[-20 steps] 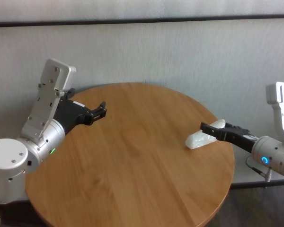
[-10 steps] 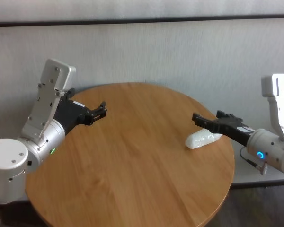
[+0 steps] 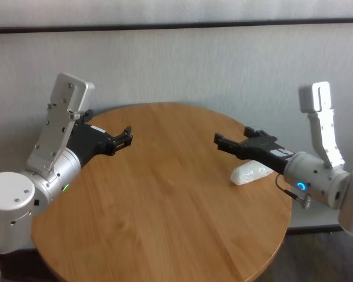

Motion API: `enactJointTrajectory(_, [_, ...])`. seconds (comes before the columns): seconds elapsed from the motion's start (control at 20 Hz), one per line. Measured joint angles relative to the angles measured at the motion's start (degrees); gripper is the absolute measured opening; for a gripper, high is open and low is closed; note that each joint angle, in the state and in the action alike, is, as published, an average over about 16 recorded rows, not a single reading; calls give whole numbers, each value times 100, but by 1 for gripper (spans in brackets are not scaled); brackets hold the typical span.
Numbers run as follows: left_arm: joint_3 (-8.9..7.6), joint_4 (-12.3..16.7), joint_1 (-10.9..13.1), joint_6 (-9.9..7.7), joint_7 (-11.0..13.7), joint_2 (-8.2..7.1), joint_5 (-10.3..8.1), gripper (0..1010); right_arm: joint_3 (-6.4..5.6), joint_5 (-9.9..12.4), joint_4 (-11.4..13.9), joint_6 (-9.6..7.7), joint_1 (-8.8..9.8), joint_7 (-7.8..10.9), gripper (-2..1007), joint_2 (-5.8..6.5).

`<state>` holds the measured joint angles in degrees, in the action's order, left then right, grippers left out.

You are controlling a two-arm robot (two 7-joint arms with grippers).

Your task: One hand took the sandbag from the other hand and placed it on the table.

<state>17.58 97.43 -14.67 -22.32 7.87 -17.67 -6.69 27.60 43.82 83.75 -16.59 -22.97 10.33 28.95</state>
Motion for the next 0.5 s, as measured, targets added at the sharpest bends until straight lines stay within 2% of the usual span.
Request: enactJointTrajectory(0.5, [0, 0, 0, 0, 0, 0, 0, 999, 216, -300, -5, -58, -229, 162, 1005, -356])
